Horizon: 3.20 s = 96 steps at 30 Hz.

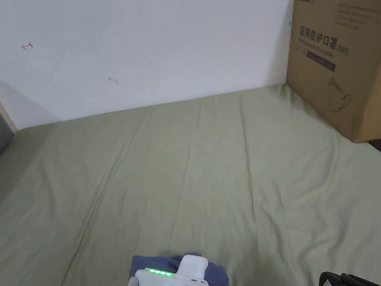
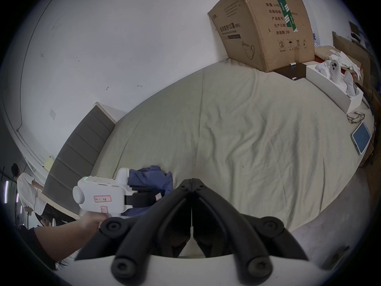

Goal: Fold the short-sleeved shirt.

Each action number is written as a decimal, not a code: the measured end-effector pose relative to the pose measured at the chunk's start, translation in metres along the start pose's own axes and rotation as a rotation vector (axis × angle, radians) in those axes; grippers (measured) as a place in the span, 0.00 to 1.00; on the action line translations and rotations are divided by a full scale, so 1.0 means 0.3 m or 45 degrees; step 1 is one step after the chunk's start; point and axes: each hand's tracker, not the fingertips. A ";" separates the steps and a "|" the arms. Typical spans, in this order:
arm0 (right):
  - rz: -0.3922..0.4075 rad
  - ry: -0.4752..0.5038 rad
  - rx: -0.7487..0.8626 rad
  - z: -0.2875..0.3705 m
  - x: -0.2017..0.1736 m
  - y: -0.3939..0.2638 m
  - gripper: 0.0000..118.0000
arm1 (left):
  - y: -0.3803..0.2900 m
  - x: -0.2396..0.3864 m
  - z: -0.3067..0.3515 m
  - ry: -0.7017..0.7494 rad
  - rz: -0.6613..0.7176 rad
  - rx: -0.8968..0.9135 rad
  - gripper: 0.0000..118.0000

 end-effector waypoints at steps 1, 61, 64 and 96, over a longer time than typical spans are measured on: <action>-0.002 -0.002 -0.005 0.003 -0.004 -0.002 0.00 | 0.009 0.002 0.012 -0.024 0.053 0.020 0.03; 0.014 0.235 -0.740 -0.684 -0.202 -0.136 0.00 | -0.293 -0.845 0.283 -0.932 0.878 0.357 1.00; -0.065 0.238 -0.733 -0.683 -0.187 -0.146 0.00 | -0.242 -0.811 0.125 -1.021 0.897 0.225 1.00; 0.248 0.072 -0.573 -0.470 -0.388 -0.114 0.00 | -0.372 -1.475 0.966 1.176 0.224 -0.373 0.83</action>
